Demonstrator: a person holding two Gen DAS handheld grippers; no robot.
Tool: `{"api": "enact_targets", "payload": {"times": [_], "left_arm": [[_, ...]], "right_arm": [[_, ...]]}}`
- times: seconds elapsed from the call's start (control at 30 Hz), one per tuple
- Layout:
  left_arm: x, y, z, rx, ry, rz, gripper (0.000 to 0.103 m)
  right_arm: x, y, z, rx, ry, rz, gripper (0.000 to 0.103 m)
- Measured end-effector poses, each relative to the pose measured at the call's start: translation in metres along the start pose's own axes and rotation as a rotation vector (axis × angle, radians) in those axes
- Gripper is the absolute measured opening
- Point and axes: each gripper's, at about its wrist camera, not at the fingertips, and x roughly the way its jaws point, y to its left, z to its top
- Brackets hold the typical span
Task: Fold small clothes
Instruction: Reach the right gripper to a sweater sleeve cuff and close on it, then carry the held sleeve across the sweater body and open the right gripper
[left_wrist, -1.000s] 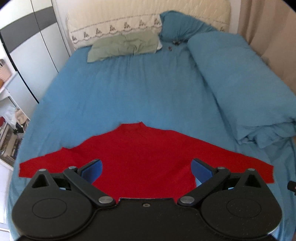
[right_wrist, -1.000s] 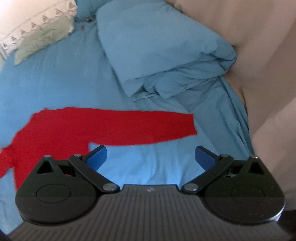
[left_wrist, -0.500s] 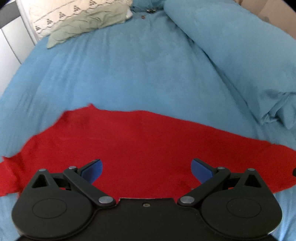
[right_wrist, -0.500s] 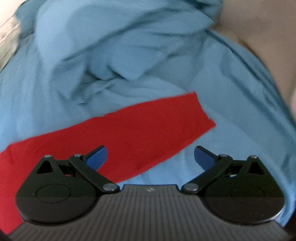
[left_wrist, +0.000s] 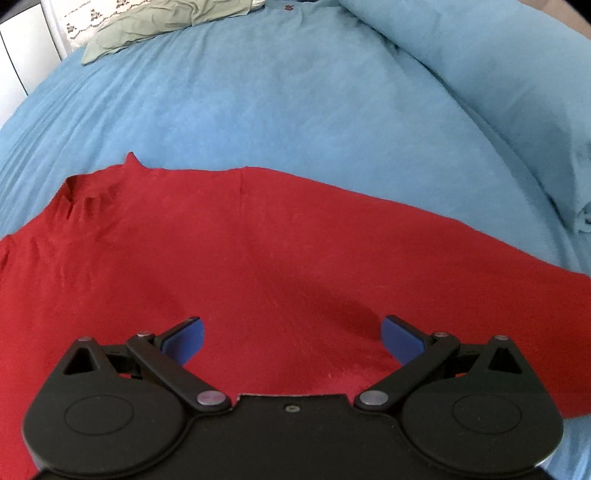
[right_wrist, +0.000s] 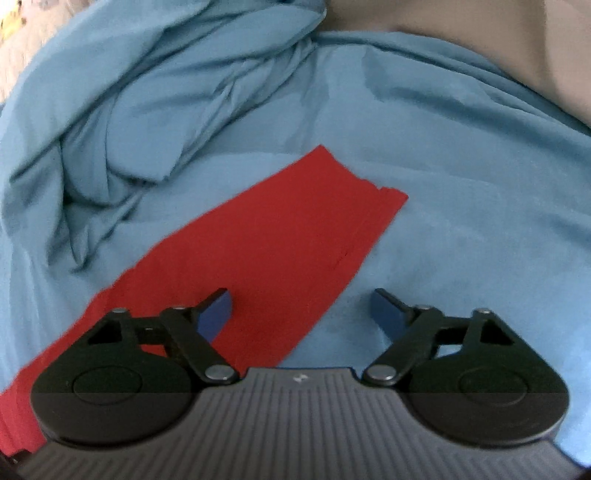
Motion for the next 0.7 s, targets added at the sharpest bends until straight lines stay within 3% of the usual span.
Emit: {"api": "enact_targets", "payload": {"times": [0.17, 0.27, 0.3, 0.5, 0.6, 0.7], "left_arm": [[0.021, 0.004, 0.004, 0.01, -0.015, -0.022, 0.103], [0.03, 0.008, 0.006, 0.013, -0.018, -0.04, 0.103], [0.032, 0.009, 0.006, 0.023, -0.019, -0.042, 0.103], [0.033, 0.016, 0.018, 0.049, 0.014, -0.085, 0.103], [0.015, 0.041, 0.024, 0.015, 0.0, -0.134, 0.103], [-0.009, 0.083, 0.032, -0.035, -0.026, -0.132, 0.103]], "right_arm": [[0.002, 0.002, 0.005, 0.024, -0.05, 0.016, 0.065], [0.005, 0.004, 0.007, 0.027, -0.074, 0.01, 0.032], [0.004, 0.004, 0.008, 0.033, -0.081, 0.014, 0.026], [-0.03, 0.033, 0.01, -0.017, -0.152, 0.069, 0.022], [-0.058, 0.065, 0.008, -0.063, -0.19, 0.168, 0.022], [-0.089, 0.109, 0.0, -0.135, -0.217, 0.311, 0.022]]}}
